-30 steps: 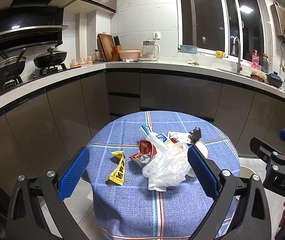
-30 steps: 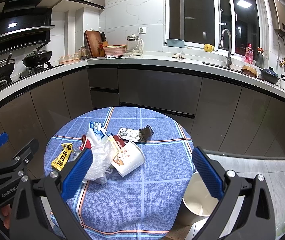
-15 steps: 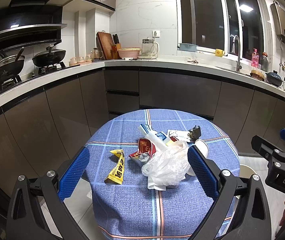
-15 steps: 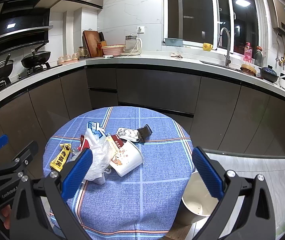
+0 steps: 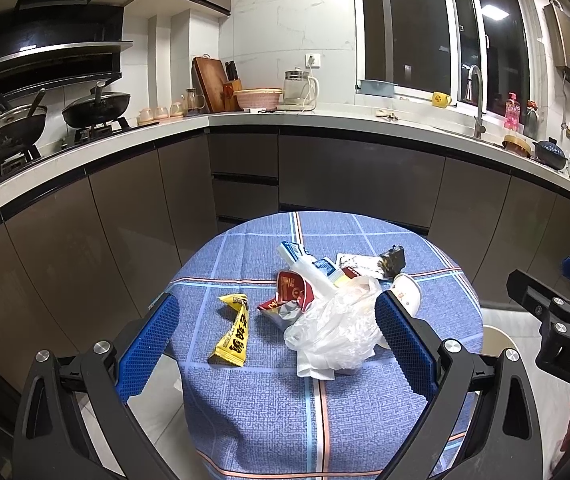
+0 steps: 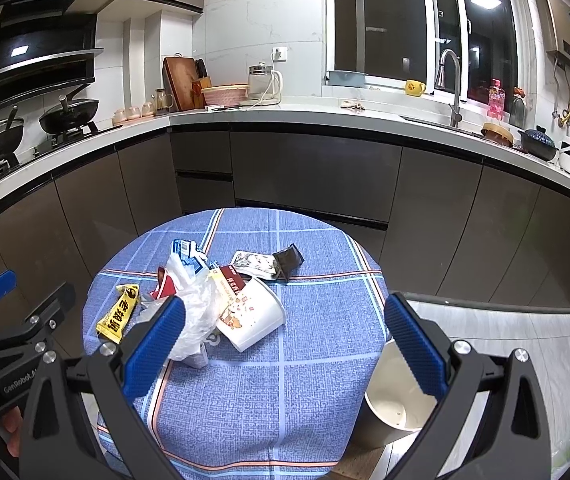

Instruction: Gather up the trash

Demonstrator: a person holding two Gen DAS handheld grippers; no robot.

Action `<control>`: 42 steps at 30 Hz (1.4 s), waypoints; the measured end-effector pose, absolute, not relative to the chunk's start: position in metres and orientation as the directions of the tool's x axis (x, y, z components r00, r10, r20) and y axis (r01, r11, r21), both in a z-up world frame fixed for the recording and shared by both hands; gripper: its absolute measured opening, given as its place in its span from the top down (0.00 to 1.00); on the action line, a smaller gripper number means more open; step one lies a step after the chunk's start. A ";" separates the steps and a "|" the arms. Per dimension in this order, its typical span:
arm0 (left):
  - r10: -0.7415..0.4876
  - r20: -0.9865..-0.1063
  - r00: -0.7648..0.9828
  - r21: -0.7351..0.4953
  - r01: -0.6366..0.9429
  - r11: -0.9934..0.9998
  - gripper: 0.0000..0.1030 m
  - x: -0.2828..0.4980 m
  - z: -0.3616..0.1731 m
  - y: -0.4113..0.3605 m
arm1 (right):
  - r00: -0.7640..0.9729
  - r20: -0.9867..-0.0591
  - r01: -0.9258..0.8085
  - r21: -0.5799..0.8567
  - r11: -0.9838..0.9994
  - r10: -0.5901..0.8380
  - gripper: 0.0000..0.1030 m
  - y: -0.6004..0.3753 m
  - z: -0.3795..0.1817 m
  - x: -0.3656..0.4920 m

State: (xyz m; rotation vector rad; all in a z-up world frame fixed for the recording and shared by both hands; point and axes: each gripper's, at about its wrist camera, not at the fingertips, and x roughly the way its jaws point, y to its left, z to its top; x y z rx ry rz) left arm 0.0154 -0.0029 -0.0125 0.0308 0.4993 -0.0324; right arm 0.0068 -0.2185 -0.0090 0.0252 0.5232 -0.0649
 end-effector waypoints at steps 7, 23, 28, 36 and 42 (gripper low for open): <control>-0.023 -0.493 0.870 0.019 0.038 0.999 0.08 0.024 -0.016 -0.002 | 0.857 -0.513 0.067 0.009 0.998 -0.053 0.03 -0.218 -0.011 0.013; -0.014 -0.530 0.848 0.023 0.031 0.999 0.08 0.048 -0.027 0.001 | 0.827 -0.561 0.054 0.026 0.998 -0.030 0.03 -0.221 -0.029 0.040; -0.010 -0.526 0.850 0.014 0.021 1.000 0.08 0.058 -0.031 0.017 | 0.832 -0.552 -0.034 0.059 0.998 0.061 0.03 -0.220 -0.046 0.052; -0.142 -0.593 0.792 -0.132 0.078 0.988 0.08 0.077 -0.051 0.058 | 0.750 -0.644 -0.120 0.094 0.988 0.152 0.03 -0.199 -0.087 0.095; -0.293 -0.612 0.735 -0.165 0.243 0.956 0.09 0.091 -0.066 0.036 | 0.717 -0.692 -0.048 0.071 0.996 0.084 0.03 -0.213 -0.109 0.132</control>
